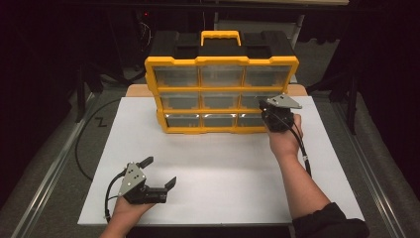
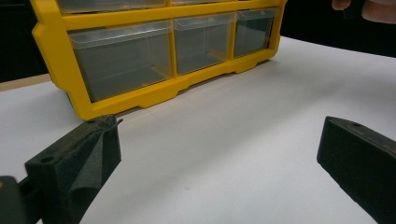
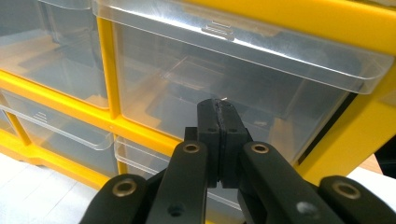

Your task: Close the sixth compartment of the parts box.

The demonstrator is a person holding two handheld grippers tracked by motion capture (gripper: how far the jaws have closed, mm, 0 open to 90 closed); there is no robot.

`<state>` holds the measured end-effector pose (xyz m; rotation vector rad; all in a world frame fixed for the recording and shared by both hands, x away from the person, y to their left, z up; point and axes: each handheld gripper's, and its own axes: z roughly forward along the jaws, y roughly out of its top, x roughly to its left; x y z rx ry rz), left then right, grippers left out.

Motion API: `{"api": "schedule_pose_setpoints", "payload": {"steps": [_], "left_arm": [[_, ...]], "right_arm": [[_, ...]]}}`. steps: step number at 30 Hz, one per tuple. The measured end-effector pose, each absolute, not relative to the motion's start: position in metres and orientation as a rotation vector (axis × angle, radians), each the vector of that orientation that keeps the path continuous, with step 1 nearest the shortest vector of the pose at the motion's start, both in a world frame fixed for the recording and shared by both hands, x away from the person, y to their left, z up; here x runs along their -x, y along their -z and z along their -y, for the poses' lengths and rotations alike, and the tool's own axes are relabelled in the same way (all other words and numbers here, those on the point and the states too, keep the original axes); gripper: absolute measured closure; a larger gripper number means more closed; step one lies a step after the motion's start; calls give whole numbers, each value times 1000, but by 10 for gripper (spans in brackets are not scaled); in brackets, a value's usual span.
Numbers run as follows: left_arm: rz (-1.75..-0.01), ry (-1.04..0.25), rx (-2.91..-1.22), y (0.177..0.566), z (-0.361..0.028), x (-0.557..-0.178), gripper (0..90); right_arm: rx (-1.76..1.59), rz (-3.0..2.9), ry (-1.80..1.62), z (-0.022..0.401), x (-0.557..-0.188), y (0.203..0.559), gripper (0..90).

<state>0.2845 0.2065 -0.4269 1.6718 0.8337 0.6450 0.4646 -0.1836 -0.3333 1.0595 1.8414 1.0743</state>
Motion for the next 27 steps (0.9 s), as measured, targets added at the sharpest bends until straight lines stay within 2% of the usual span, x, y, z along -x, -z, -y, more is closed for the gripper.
{"api": "schedule_pose_setpoints", "payload": {"steps": [5,12,18,27], "left_arm": [[-832,-645,-1672,427,-206,-284,4],[-831,-647,-1675,427,-205,-285,4],[-830,-650,-1676,427,-205,-285,4],[-829,-656,-1684,427,-204,-285,4]], "right_arm": [[-1056,-1858,-1092,186,-460,331,900],[-1033,-1893,-1130,188,-443,332,849],[-1033,-1942,-1171,194,-423,339,755],[-1046,-2013,-1227,208,-394,360,562]]}}
